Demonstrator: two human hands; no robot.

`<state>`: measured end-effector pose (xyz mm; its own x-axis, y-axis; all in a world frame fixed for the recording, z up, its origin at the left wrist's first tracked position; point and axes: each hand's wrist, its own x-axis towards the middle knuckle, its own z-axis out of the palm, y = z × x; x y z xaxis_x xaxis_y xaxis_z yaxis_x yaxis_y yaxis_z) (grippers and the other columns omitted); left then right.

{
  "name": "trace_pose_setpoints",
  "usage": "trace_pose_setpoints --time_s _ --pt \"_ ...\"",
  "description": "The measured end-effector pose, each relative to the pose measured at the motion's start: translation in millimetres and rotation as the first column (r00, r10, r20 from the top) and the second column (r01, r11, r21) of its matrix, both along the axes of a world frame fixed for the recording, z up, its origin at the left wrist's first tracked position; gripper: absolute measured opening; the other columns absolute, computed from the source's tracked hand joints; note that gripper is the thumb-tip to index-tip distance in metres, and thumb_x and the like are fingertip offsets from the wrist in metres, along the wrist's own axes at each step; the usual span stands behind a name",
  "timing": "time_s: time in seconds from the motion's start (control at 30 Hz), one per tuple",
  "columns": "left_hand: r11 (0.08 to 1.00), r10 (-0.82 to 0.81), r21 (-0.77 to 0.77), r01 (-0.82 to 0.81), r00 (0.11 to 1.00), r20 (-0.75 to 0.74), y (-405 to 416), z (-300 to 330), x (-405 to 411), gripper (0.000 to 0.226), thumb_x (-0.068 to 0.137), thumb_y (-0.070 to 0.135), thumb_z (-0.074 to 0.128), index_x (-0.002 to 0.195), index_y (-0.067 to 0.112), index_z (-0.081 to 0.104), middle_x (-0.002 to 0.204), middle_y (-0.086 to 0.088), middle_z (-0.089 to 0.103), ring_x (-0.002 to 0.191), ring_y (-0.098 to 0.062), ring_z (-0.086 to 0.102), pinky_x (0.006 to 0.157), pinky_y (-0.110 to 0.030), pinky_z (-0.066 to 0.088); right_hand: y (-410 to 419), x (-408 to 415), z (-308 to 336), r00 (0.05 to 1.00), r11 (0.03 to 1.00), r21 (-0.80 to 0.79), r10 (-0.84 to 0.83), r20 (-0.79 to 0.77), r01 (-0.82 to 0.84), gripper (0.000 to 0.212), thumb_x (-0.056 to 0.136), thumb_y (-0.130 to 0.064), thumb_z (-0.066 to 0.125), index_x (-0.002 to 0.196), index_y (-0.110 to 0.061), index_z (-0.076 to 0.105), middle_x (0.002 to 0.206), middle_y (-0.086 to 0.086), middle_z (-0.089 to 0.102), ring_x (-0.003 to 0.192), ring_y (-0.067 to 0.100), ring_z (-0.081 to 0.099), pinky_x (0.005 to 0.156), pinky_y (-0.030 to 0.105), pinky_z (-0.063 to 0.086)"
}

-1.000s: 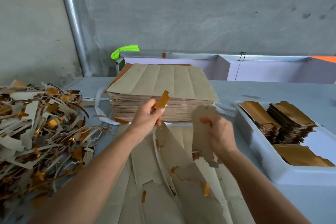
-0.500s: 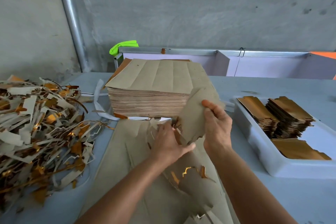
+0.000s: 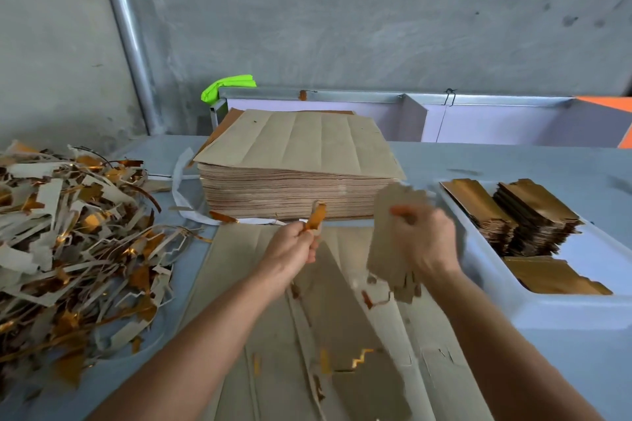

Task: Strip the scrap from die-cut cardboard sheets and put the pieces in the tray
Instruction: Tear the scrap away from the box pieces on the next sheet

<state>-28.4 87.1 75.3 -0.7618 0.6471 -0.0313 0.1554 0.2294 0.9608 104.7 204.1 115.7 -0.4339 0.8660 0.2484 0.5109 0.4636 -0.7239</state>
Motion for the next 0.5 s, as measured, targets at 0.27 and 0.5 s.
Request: trace_pose_setpoints --time_s 0.27,0.5 --pt "0.996 -0.025 0.091 0.01 0.987 0.161 6.6 22.3 1.6 0.025 0.097 0.004 0.039 0.085 0.007 0.061 0.073 -0.005 0.058 0.064 -0.015 0.053 0.069 -0.03 0.053 -11.8 -29.0 -16.6 0.83 0.971 0.003 0.203 0.519 -0.24 0.022 0.082 -0.031 0.066 0.085 -0.01 0.059 0.086 0.005 0.061 0.081 0.019 0.058 0.069 0.03 0.05" --pt "0.885 -0.182 0.458 0.081 0.967 0.18 -10.3 61.8 -3.8 0.027 0.096 0.001 0.038 0.075 0.003 0.055 0.06 -0.004 0.053 0.054 -0.015 0.044 0.052 -0.025 0.045 16.5 -29.6 -23.4 0.847 0.974 0.024 0.184 0.498 -0.225 0.023 0.091 -0.031 0.056 0.083 -0.01 0.062 0.089 0.007 0.063 0.084 0.023 0.059 0.068 0.03 0.045"
